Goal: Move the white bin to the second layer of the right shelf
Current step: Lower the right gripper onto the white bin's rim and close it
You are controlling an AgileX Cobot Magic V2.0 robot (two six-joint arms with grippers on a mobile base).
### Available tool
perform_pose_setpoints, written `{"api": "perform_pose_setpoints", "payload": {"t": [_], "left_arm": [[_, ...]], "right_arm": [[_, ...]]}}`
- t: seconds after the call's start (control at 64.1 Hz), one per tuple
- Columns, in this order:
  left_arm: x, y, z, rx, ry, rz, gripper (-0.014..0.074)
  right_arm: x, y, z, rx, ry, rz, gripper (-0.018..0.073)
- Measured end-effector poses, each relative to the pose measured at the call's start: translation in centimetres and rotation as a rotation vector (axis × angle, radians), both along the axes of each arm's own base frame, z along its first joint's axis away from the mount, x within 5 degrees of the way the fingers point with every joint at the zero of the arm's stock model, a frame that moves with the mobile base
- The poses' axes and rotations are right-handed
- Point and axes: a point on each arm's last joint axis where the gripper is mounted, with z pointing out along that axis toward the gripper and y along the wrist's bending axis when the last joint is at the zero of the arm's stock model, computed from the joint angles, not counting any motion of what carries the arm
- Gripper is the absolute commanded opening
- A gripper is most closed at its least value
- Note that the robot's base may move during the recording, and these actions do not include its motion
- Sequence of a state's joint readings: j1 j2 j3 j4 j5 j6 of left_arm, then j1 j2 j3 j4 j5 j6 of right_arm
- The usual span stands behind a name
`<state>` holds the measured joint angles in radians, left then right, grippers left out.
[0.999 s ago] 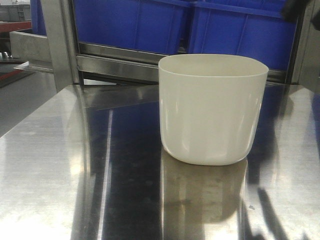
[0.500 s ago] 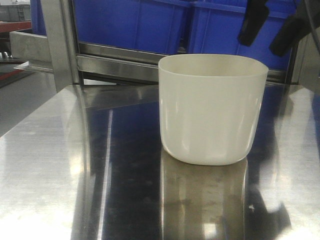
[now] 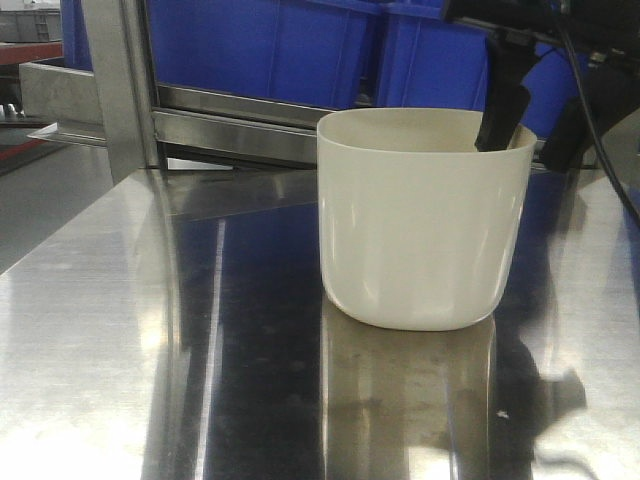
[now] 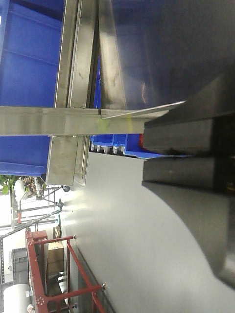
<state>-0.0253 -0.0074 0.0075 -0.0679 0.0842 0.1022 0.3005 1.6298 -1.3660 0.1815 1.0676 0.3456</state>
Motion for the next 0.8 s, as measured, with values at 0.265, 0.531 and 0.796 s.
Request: {"api": "perform_pose_setpoints", "payload": {"t": [0.265,0.531,0.796], "left_arm": [[0.0,0.0,0.0,0.000,0.000,0.000,0.0085],[0.0,0.0,0.0,0.000,0.000,0.000,0.0085],[0.0,0.0,0.0,0.000,0.000,0.000,0.0085]], "right_arm": [[0.4,0.7,-1.3,-0.018,0.038,-0.006,0.0409],[0.5,0.8,-1.6,-0.026,0.046,-0.003,0.0368],[0.5,0.8,-1.6,-0.032,0.042,-0.002,0.0219]]}}
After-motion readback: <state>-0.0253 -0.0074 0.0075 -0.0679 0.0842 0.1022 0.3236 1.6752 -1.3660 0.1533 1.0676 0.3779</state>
